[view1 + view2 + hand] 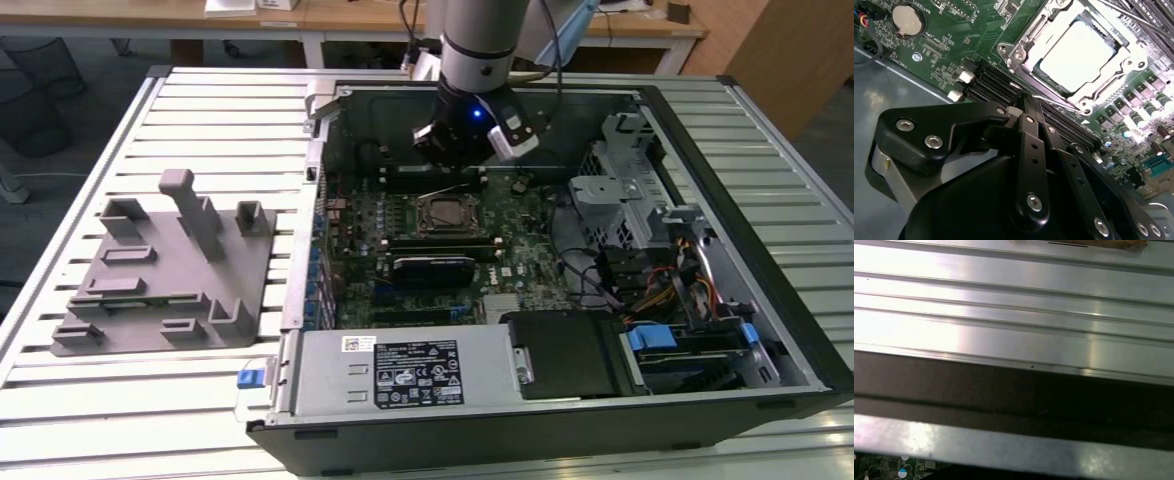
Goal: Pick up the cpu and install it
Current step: 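Install the first cpu locking lever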
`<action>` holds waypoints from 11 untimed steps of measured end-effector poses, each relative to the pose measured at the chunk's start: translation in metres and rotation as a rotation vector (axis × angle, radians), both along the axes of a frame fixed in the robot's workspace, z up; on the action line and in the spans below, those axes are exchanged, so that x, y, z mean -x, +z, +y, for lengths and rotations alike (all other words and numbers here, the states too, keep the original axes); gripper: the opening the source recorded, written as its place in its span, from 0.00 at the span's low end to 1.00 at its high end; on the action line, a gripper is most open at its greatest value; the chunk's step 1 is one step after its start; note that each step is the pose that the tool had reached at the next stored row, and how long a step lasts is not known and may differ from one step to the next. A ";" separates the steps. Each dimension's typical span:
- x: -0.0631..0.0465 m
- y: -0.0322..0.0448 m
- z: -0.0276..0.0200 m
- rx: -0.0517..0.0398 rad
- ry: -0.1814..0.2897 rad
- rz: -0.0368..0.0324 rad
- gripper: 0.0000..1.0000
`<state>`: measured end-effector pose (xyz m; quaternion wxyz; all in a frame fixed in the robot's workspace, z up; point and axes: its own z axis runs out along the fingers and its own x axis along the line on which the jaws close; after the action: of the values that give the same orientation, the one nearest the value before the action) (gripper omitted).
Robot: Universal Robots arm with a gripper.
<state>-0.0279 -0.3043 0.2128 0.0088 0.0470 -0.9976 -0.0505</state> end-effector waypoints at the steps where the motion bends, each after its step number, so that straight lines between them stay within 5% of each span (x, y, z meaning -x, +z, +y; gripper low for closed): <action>1: 0.000 -0.0003 0.0000 -0.0001 0.000 -0.0001 0.11; 11: -0.003 -0.0030 0.0001 -0.0011 0.000 -0.0002 0.11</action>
<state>-0.0247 -0.3043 0.2098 0.0087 0.0470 -0.9976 -0.0510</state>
